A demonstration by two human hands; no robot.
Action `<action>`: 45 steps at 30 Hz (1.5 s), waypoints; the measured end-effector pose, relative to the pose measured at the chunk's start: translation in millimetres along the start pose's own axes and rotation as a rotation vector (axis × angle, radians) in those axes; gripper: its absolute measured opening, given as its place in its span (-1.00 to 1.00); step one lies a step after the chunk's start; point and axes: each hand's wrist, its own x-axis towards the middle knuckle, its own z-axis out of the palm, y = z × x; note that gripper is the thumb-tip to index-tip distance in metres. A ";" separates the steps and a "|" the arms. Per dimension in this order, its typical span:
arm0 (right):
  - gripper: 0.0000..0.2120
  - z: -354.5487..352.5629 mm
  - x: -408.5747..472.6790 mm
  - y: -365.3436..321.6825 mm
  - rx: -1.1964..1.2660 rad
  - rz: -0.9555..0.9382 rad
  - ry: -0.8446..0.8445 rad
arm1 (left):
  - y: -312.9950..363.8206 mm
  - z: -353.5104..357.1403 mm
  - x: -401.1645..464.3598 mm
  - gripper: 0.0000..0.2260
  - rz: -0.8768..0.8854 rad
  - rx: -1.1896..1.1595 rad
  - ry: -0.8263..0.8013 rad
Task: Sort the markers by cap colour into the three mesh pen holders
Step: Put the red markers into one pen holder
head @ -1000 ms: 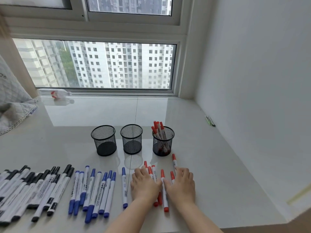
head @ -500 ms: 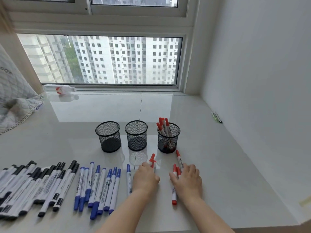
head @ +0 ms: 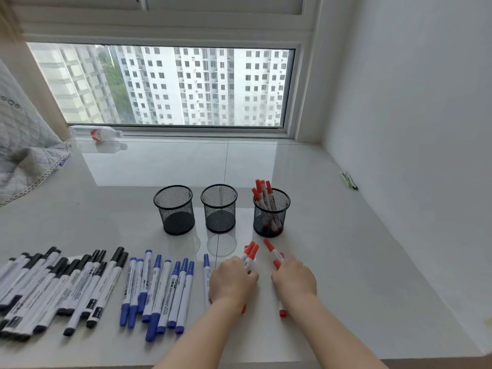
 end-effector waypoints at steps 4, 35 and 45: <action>-0.75 -4.6 -1.8 1.1 -0.045 -0.037 -0.017 | -3.7 -0.2 -0.6 -0.82 -0.004 -0.093 0.029; -0.85 -82.8 113.9 -75.0 1.310 -0.061 0.325 | 16.5 8.3 34.3 -0.89 -0.165 -1.004 0.115; -0.62 -52.6 100.6 -56.1 0.867 -0.221 0.300 | 16.3 12.3 33.2 -0.90 -0.145 -1.006 0.159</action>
